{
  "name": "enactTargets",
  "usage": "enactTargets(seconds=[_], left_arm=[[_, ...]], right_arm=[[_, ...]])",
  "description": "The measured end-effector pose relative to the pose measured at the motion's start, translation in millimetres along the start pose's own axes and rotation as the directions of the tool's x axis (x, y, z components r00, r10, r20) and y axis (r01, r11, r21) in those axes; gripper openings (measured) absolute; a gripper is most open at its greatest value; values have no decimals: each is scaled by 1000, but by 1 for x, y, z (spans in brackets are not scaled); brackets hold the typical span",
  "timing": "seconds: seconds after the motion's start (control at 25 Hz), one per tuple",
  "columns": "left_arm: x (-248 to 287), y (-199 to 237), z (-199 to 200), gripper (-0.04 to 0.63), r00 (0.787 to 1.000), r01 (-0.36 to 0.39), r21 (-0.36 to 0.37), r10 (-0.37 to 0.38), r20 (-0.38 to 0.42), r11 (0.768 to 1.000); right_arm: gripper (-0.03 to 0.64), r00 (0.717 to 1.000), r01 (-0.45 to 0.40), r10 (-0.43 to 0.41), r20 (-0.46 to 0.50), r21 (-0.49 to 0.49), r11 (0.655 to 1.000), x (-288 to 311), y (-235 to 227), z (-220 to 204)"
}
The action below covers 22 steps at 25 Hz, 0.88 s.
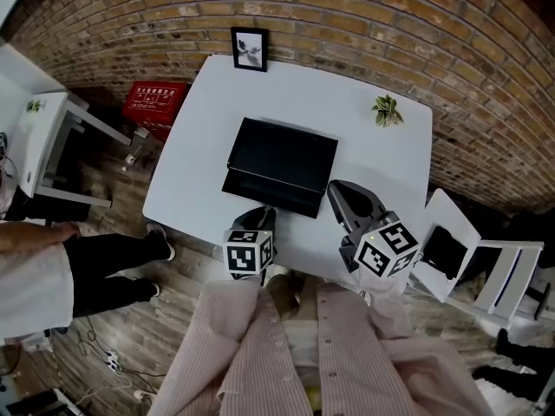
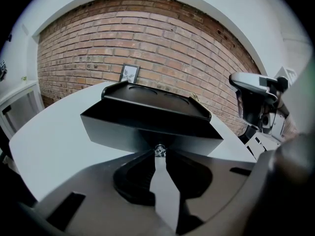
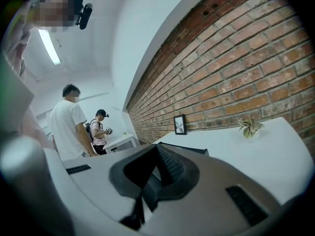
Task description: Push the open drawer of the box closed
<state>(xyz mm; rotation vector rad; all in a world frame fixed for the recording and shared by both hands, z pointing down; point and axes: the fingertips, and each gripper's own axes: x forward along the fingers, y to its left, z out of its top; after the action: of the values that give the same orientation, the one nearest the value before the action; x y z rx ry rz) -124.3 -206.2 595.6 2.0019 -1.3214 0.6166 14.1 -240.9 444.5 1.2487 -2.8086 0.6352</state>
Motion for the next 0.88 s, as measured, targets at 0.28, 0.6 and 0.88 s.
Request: enactTargets(seconds=[0.28, 0.6, 0.88], left_arm=[[6, 0, 6, 64, 1000, -2, 12, 2, -1, 1000], [14, 2, 15, 66, 1000, 3, 19, -3, 1, 1000], [22, 2, 21, 66, 1000, 9, 23, -9, 4, 1000]], right_arm=[[3, 1000, 14, -14, -1, -6, 1000, -1, -6, 1], [3, 999, 32, -32, -3, -2, 999, -2, -12, 0], [3, 998, 59, -59, -8, -4, 998, -3, -19, -2]])
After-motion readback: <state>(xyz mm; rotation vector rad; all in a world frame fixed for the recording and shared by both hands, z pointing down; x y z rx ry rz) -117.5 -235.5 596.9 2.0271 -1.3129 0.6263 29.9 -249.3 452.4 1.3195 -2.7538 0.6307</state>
